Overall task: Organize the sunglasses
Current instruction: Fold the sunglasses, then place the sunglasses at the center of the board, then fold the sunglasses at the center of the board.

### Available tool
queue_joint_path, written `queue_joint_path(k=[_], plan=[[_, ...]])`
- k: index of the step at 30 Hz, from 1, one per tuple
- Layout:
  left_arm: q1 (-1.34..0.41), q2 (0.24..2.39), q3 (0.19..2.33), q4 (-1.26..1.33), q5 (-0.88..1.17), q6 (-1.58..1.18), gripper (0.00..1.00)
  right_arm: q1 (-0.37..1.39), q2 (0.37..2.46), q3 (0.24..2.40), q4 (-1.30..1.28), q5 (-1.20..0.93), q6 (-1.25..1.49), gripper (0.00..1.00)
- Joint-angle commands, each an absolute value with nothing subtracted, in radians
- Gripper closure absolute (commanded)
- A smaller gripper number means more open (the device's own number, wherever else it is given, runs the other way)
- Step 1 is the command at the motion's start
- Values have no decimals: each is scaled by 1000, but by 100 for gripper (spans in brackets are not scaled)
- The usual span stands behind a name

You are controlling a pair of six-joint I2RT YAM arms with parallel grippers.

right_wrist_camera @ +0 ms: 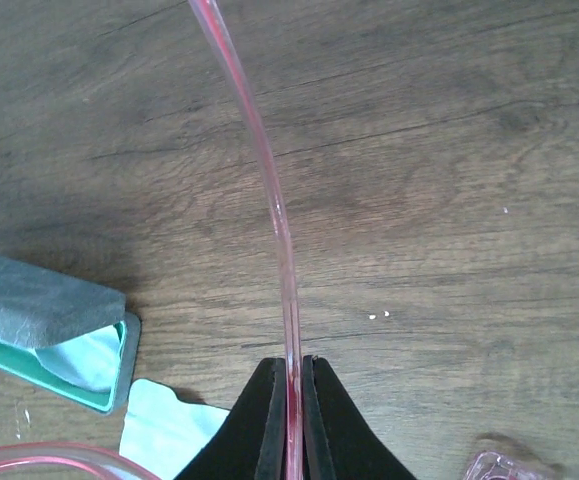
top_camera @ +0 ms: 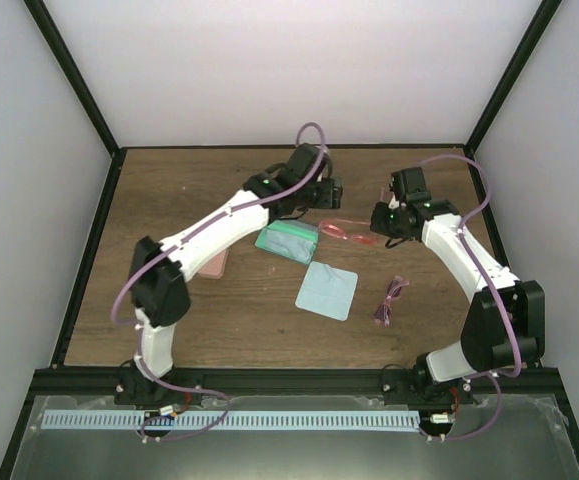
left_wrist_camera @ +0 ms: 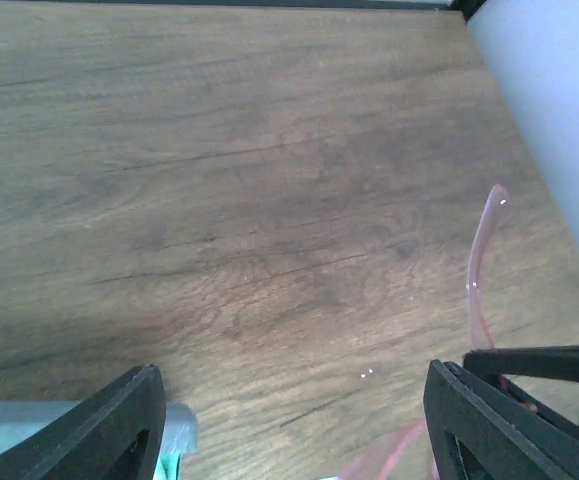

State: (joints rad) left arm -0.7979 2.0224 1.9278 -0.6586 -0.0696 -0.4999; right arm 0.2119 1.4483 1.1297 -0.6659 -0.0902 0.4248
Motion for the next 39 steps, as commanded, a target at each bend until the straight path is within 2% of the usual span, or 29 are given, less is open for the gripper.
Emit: queue_joint_path(k=[1, 4, 10, 18, 26, 29, 31, 33, 37, 39], plan=[[-799, 1845, 1727, -481, -89, -661, 27, 219, 1480, 1175, -703, -24, 562, 99], [-803, 1808, 1628, -405, -72, -692, 27, 219, 1513, 1151, -710, 7, 600, 99], [-813, 1820, 1598, -411, -48, -693, 27, 207, 1575, 1062, -672, 67, 623, 99], [-847, 1852, 1598, -425, -13, -693, 35, 192, 1624, 1037, -647, 72, 634, 98], [-856, 1879, 1597, -441, 25, -689, 35, 191, 1610, 1014, -664, 67, 657, 63], [-859, 1883, 1595, -443, 35, -689, 35, 192, 1562, 1020, -684, 70, 660, 61], [-862, 1881, 1587, -441, 40, -689, 35, 192, 1518, 1034, -690, 72, 654, 63], [-869, 1877, 1571, -437, 43, -692, 39, 191, 1486, 1056, -666, 39, 624, 69], [-893, 1875, 1517, -399, 89, -693, 59, 192, 1524, 1137, -626, -27, 571, 94], [-901, 1881, 1497, -379, 126, -693, 74, 192, 1599, 1201, -634, -52, 550, 99]])
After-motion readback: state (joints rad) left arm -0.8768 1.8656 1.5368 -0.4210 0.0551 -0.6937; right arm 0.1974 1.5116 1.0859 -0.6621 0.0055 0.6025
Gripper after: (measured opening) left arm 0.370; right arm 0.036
